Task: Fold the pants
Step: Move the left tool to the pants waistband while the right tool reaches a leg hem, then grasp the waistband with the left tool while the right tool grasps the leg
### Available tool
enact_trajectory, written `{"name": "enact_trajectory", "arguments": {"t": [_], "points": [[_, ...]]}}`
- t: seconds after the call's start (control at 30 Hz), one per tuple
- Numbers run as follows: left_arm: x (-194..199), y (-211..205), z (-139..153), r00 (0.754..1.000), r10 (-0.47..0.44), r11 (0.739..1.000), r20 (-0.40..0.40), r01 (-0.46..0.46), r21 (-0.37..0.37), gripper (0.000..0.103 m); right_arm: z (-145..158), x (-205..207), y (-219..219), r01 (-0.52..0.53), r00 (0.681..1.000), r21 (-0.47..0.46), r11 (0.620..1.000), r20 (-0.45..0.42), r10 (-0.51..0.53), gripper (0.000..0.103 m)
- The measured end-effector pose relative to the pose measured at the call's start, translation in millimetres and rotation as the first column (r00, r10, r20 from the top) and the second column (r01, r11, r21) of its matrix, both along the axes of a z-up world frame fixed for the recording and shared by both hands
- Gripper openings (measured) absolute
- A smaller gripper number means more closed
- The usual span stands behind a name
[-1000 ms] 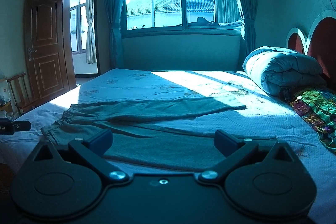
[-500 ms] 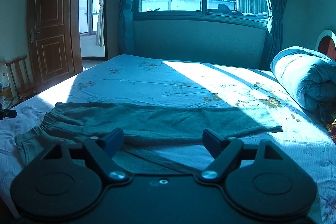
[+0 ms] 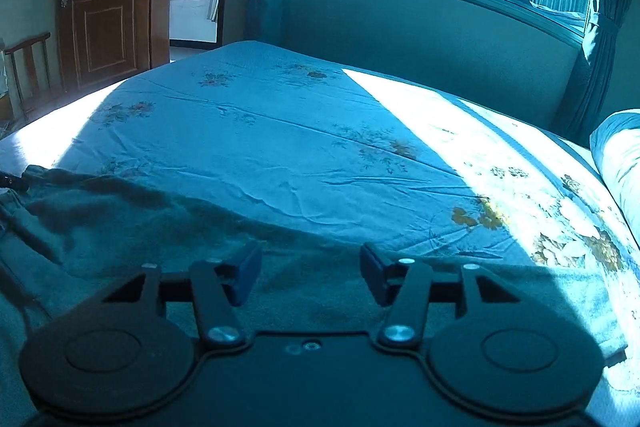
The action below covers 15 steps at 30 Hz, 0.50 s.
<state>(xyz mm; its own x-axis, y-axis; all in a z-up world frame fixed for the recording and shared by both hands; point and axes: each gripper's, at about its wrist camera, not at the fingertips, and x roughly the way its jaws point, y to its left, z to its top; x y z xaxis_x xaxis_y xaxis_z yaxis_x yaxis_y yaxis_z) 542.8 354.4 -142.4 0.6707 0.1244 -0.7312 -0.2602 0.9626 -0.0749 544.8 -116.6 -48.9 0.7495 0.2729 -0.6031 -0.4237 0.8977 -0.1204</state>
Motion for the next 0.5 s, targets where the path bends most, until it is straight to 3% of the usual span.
{"name": "enact_trajectory", "arguments": {"t": [0.17, 0.3, 0.5], "points": [[33, 3, -17, 0.999, -0.03, 0.999, -0.013, 0.03, -0.027, 0.044, -31, 45, 21, -0.084, 0.996, -0.046, 0.995, -0.031, 0.083, 0.035], [29, 3, -18, 0.997, -0.077, 0.997, 0.017, 0.077, -0.009, 0.039, -53, 78, 27, -0.173, 0.982, -0.046, 0.984, -0.089, 0.168, 0.026], [29, 8, -19, 0.994, -0.108, 0.994, -0.001, 0.108, -0.009, 0.038, -67, 98, 25, -0.276, 0.951, -0.111, 0.955, -0.175, 0.255, 0.031]]}}
